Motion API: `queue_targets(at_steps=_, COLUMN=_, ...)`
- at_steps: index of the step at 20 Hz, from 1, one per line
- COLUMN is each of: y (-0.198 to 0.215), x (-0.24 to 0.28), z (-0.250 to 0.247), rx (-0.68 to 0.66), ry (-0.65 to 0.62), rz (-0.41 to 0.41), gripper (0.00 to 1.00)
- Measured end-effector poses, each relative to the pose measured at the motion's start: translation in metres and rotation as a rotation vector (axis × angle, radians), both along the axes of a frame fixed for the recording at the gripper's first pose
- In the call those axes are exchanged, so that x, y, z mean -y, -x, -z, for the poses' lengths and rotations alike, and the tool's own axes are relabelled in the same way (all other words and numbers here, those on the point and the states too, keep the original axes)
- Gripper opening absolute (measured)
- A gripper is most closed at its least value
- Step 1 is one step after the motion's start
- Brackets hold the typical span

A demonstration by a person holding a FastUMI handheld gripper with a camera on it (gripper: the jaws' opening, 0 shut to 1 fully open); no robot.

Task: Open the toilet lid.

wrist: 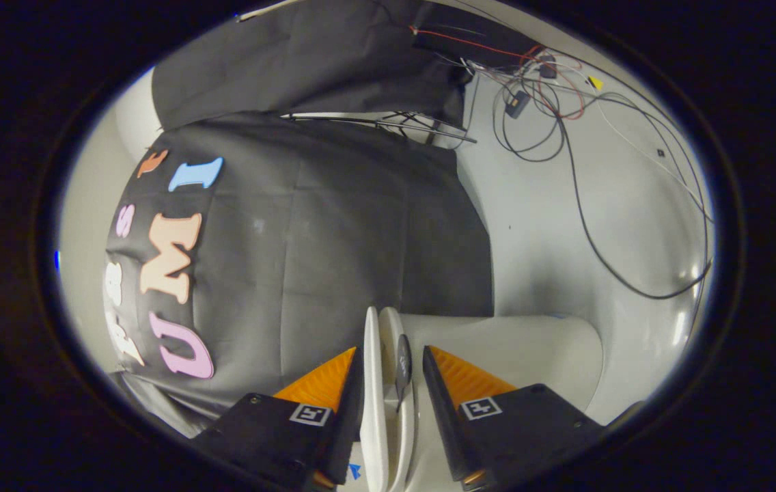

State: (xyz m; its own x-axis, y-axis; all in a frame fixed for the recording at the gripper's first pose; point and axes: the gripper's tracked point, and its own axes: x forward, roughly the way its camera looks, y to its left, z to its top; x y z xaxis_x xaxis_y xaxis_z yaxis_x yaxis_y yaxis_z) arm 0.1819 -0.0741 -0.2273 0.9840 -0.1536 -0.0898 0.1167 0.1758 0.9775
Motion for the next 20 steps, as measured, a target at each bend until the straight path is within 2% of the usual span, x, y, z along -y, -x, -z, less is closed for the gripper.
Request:
queue_targets(at_steps=2, y=-0.007, x=0.003, z=0.001, rx=0.014, ry=-0.010, rz=0.007, gripper=0.46)
queue_targets(at_steps=7, y=-0.005, x=0.011, z=-0.002, rx=0.047, ry=-0.046, rz=0.000, gripper=0.07)
queue_targets(at_steps=11, y=-0.004, x=0.004, z=-0.029, rx=0.139, ry=0.023, rz=-0.061, gripper=0.06)
queue_targets(at_steps=15, y=-0.006, x=-0.005, z=-0.059, rx=0.115, ry=0.136, rz=-0.091, gripper=0.07)
queue_targets(at_steps=20, y=-0.004, x=-0.048, z=-0.133, rx=0.156, ry=0.291, rz=-0.106, gripper=0.08)
